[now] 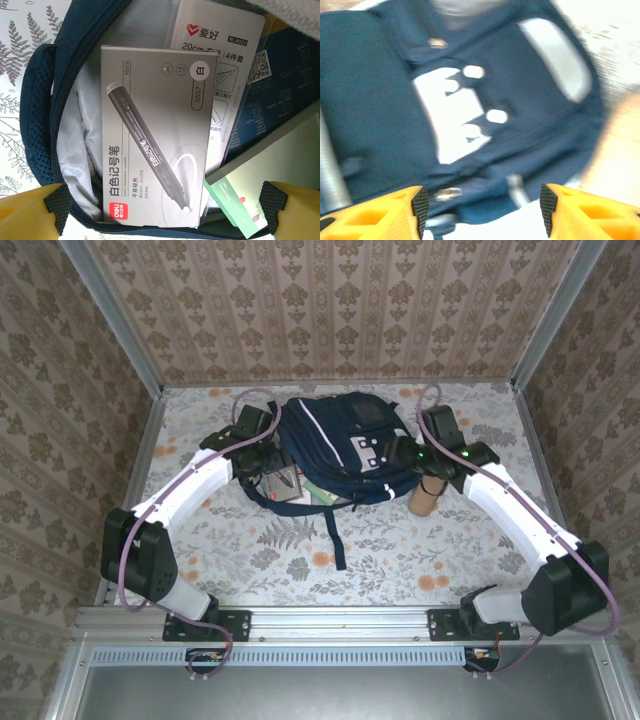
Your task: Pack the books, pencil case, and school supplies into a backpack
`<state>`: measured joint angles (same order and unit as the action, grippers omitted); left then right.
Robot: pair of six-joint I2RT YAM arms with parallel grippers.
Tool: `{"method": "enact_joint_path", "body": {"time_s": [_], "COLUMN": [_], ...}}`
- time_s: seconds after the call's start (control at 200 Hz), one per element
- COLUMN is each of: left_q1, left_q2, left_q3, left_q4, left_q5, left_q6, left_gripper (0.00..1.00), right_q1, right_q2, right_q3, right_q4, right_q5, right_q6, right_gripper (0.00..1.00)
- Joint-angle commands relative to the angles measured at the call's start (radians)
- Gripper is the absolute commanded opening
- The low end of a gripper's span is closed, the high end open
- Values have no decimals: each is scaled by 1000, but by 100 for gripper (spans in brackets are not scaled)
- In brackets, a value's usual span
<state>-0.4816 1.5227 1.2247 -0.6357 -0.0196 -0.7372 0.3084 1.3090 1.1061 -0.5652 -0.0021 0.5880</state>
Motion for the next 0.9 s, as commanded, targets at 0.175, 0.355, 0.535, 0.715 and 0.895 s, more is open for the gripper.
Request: {"method": "enact_joint_path", "body": {"time_s": [0.175, 0.355, 0.535, 0.715, 0.895], "left_q1": [8, 9, 14, 19, 19], "left_q2": [-21, -25, -50, -58, -57], "left_q3": [-5, -23, -49, -56, -53], "left_q4": [24, 9, 4, 9, 21], "left_q5": [25, 26, 29, 40, 47], "left_q6": [52, 61, 62, 65, 62], "left_gripper": [100, 100, 100, 100, 100], "right_q1": [-129, -129, -130, -130, -129], "right_q2": [-10, 119, 223, 272, 293], "right_q3": [-197, -183, -159, -164, -172], "right_q4": [21, 77, 48, 34, 43], "right_q5": [-6, -27, 24, 62, 67], "right_q6": [2, 0, -2, -8, -5], "right_gripper": [75, 78, 78, 79, 79]}}
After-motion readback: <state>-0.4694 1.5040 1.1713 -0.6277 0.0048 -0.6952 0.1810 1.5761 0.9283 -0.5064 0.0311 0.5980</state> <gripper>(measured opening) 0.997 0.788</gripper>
